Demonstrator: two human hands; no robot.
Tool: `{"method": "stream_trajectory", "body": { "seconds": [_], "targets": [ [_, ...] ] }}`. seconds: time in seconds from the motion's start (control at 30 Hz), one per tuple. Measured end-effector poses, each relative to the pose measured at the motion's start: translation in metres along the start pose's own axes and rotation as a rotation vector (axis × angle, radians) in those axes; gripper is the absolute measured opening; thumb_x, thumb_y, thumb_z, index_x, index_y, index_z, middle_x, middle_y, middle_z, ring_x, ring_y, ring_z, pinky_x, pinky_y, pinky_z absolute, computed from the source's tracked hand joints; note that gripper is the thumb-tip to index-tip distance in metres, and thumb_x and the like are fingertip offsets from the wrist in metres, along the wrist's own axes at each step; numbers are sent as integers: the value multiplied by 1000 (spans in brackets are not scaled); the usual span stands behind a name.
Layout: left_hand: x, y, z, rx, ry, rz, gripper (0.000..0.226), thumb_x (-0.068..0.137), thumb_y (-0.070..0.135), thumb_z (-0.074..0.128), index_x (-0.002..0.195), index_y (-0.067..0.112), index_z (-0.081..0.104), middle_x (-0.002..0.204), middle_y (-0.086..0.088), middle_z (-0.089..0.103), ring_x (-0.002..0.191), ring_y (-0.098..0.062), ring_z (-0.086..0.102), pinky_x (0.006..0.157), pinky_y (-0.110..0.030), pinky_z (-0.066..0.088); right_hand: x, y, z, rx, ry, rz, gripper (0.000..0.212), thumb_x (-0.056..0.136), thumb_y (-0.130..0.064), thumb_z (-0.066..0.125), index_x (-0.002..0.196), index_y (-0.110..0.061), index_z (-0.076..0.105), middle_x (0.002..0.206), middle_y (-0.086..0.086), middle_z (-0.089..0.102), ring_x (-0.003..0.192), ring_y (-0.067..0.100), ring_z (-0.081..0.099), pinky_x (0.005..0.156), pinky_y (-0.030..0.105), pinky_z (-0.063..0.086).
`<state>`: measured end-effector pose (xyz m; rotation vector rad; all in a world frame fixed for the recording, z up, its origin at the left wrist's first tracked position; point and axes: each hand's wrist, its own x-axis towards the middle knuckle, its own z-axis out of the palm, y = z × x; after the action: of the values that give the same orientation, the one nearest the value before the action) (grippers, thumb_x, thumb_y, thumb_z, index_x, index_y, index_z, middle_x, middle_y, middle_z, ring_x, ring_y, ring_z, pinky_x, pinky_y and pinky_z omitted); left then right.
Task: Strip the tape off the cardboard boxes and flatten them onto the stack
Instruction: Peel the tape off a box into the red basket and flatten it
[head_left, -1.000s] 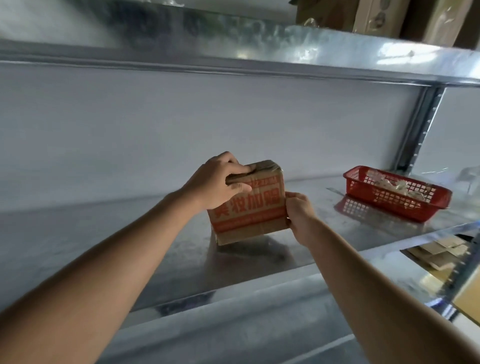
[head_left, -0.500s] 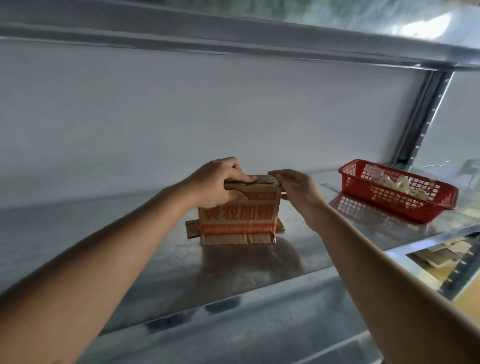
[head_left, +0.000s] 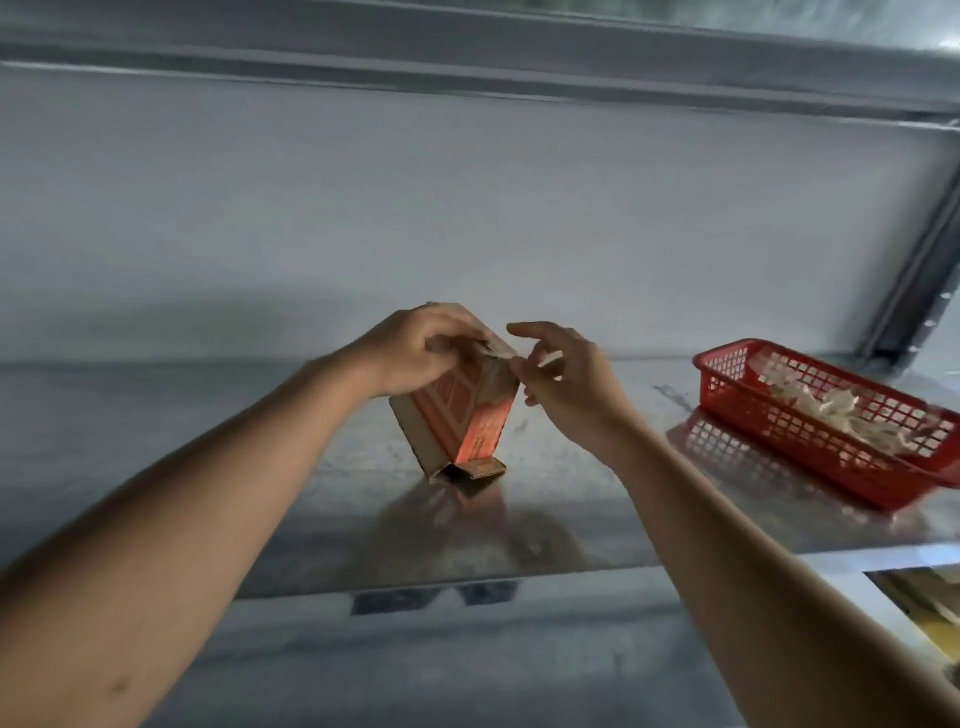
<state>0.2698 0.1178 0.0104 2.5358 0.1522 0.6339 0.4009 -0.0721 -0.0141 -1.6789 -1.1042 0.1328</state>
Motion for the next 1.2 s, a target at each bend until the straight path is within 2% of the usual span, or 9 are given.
{"method": "stream_trajectory", "body": {
  "seconds": [0.13, 0.2, 0.27, 0.37, 0.43, 0.6, 0.77, 1.03, 1.2],
  "targets": [
    [-6, 18, 0, -60, -74, -78, 23, 94, 36, 75, 116, 35, 72, 116, 30, 59, 113, 9, 53, 94, -5, 35, 2, 11, -3, 30, -34, 43, 31, 94, -22, 75, 124, -26, 73, 109, -8, 75, 93, 8, 74, 83, 35, 60],
    [-12, 15, 4, -8, -62, -96, 63, 76, 60, 82, 129, 30, 65, 126, 26, 57, 116, 9, 52, 99, -6, 36, -2, 13, 0, 139, -75, 64, 37, 88, -4, 79, 120, -23, 75, 104, -6, 78, 90, 11, 77, 89, 41, 62],
    [-20, 10, 6, 16, -26, -90, 89, 61, 72, 85, 136, 30, 60, 133, 22, 57, 125, 8, 51, 110, -18, 41, -6, 10, 6, 183, -71, 6, 46, 82, 6, 80, 109, -31, 77, 94, -8, 79, 87, 11, 77, 88, 43, 63],
    [-32, 2, 1, -49, -23, -111, 76, 58, 67, 90, 124, 38, 64, 148, 22, 51, 137, 13, 40, 119, -29, 37, -6, 9, 12, 181, -62, -68, 41, 77, 3, 85, 107, -25, 80, 88, -10, 80, 88, 9, 77, 86, 38, 63],
    [-37, -3, -4, -71, -46, -121, 71, 57, 68, 91, 117, 43, 64, 153, 24, 47, 145, 5, 35, 123, -35, 33, -5, 7, 13, 206, -86, -85, 38, 74, 2, 87, 108, -13, 80, 88, -5, 80, 87, 12, 77, 84, 34, 63],
    [-37, -6, -5, -95, -91, -113, 65, 60, 61, 90, 116, 43, 62, 156, 25, 44, 149, 1, 32, 127, -42, 26, -9, 8, 17, 433, -77, 8, 31, 78, 11, 81, 106, -1, 78, 91, 11, 80, 85, 21, 77, 76, 36, 65],
    [-35, -13, -4, -120, -111, -109, 61, 64, 54, 87, 118, 40, 61, 156, 25, 42, 150, -1, 31, 127, -43, 24, -11, 8, 18, 479, -85, 71, 13, 93, -2, 72, 104, -4, 78, 101, 14, 79, 95, 26, 77, 74, 39, 65],
    [-37, -16, -4, -160, -137, -101, 53, 68, 46, 89, 112, 44, 59, 156, 27, 42, 150, -2, 30, 127, -46, 24, -6, -1, 35, 419, 33, 106, 12, 92, -3, 75, 98, -12, 79, 85, 3, 78, 81, 24, 77, 68, 33, 63],
    [-40, -24, -3, -218, -124, -118, 75, 67, 46, 90, 134, 43, 56, 146, 32, 49, 148, 0, 33, 125, -48, 28, -1, 1, 35, 252, 110, -55, 15, 91, -1, 74, 88, -15, 78, 89, 5, 77, 75, 19, 77, 62, 37, 64]
  ]
}}
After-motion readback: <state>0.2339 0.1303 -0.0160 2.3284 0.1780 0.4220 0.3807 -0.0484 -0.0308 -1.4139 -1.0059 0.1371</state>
